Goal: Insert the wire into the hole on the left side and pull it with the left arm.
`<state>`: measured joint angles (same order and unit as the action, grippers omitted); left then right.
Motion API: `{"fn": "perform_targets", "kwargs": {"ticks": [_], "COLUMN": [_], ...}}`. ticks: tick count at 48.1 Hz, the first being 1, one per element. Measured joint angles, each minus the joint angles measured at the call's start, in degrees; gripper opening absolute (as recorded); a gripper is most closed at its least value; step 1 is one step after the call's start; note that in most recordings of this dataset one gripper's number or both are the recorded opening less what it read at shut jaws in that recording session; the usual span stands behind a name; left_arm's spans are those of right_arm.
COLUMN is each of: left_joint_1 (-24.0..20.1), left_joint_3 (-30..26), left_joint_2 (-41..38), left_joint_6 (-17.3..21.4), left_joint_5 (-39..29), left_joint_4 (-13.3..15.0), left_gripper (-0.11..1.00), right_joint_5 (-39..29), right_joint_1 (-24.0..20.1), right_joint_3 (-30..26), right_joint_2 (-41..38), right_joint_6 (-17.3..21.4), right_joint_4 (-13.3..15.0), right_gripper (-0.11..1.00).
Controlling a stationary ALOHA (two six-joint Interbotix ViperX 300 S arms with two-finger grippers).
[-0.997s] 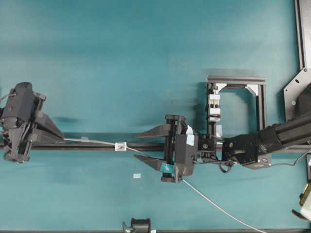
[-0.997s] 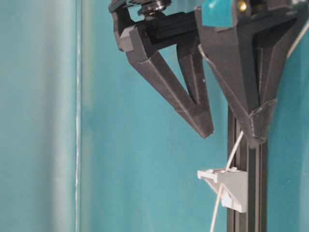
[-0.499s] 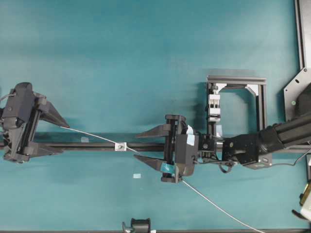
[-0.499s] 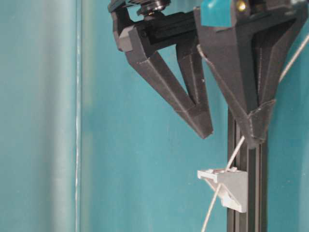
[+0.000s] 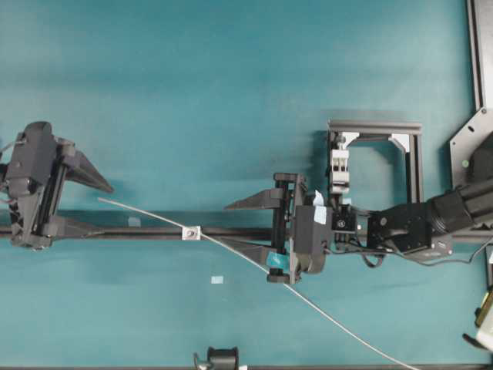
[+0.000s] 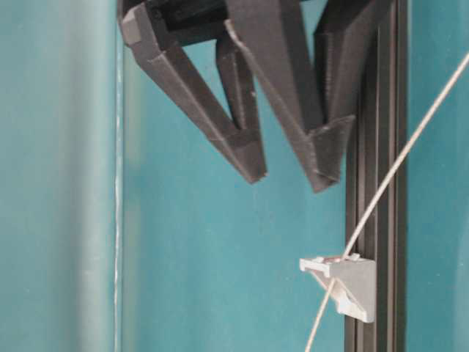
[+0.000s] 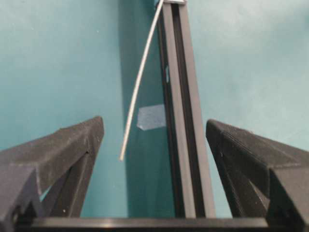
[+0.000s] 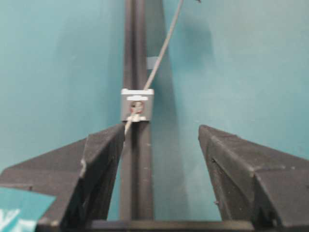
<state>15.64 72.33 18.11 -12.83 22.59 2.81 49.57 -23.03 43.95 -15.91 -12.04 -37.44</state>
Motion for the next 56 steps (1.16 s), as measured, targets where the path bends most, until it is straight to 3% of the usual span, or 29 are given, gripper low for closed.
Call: {"fn": "perform_targets", "kwargs": {"ticks": [24,56], "left_joint_1": [-4.5,-5.5], "left_joint_3": [0.0,0.0], "left_joint_2": [0.7,0.7], "left_joint_6": [6.2,7.0], "left_joint_5": [0.3,0.4], "left_joint_4": [0.0,0.0], "left_gripper": [0.83,0.83], "right_joint_5": [0.0,0.0], "right_joint_1": [2.5,3.7], "right_joint_3": [1.5,2.1], "right_joint_2": [0.1,0.1], "right_joint_6": [-0.9,-1.0], "right_joint_4": [0.0,0.0], "right_gripper": [0.71,0.71]}}
